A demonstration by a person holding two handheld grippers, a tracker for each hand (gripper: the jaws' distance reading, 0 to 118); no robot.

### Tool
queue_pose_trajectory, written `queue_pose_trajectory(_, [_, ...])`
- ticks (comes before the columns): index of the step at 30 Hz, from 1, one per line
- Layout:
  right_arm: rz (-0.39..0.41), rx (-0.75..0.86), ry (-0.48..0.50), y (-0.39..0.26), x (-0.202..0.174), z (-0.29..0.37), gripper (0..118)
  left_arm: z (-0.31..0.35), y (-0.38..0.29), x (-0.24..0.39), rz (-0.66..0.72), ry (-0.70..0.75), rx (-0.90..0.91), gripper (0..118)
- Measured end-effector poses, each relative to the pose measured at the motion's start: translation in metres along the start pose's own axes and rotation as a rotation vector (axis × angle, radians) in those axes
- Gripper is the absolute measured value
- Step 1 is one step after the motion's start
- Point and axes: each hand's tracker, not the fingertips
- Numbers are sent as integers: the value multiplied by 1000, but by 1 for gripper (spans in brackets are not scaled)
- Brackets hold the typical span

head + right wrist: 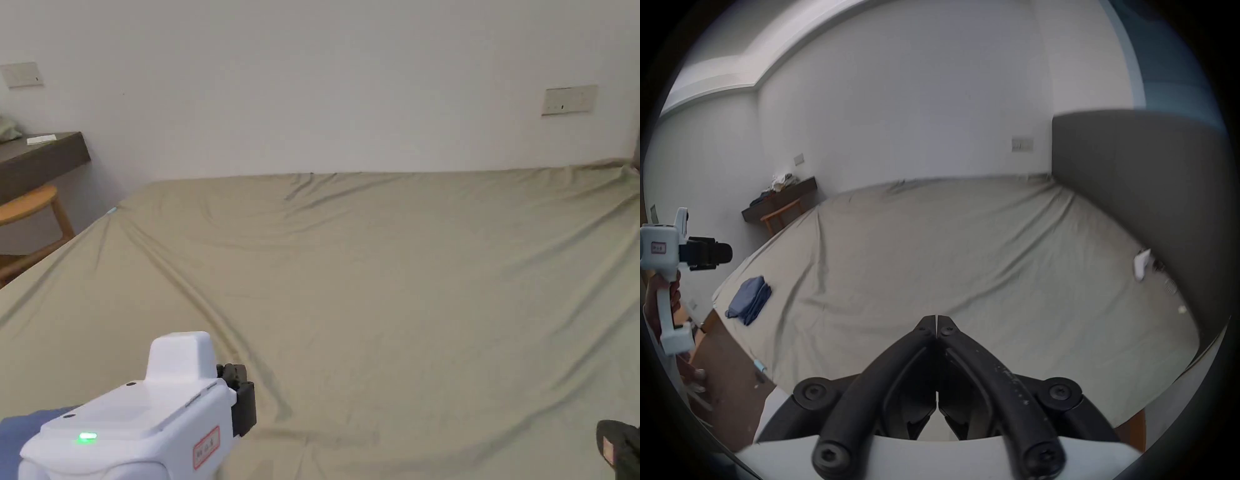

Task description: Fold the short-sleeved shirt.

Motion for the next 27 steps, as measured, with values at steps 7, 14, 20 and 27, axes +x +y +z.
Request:
queue_pose_trajectory(7, [20,133,-52,13,1,42,82,46,-1,53,-1,16,210,76])
queue_pose_trajectory(14, [-29,141,-158,9,12,54,118,75,4,75,-97,63,285,110])
queue_pose_trajectory(20, [36,127,-220,0,6,58,118,80,6,76,-70,78,289,113])
queue_pose_trajectory(27, [-162,43,-45,4,15,67,114,82,6,72,-68,58,245,112])
